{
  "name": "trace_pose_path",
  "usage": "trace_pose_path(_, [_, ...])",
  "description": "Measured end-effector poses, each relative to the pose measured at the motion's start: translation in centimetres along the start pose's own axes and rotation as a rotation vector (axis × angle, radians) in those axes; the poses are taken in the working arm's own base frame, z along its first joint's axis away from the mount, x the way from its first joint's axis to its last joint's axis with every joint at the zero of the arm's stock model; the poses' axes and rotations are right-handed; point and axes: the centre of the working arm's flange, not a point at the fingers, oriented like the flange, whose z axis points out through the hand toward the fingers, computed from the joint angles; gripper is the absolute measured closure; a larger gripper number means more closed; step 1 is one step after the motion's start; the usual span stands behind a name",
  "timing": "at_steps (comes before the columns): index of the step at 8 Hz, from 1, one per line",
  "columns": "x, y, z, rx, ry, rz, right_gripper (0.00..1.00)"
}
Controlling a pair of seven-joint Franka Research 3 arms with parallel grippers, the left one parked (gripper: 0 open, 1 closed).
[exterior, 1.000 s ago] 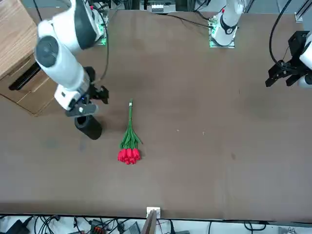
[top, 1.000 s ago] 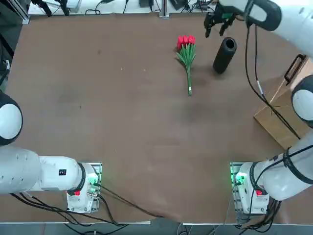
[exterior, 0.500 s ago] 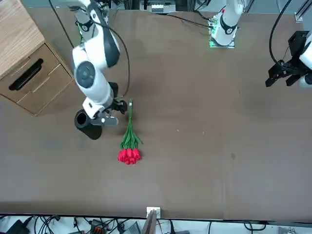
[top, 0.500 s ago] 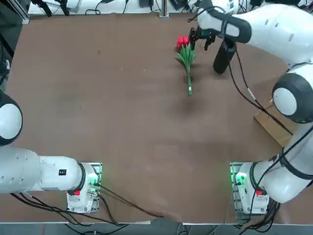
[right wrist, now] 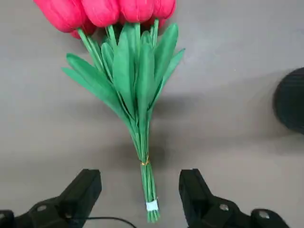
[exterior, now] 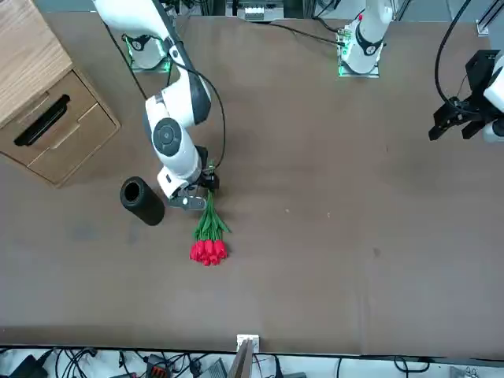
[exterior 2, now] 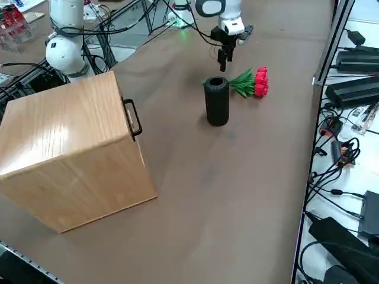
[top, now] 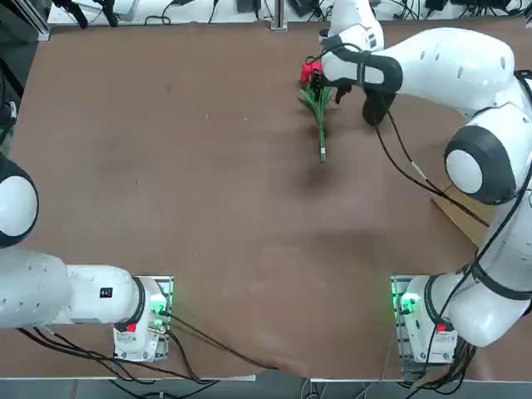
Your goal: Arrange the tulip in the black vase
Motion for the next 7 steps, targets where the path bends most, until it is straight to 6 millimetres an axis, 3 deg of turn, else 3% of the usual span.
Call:
trace_pose_path(4, [-1.4,1.0,4.3,0.037,0.069,0.017,0.0])
trace_pose_path(7, [-2.0,1.7,6.3,0.054,0.101,0.031,0.04])
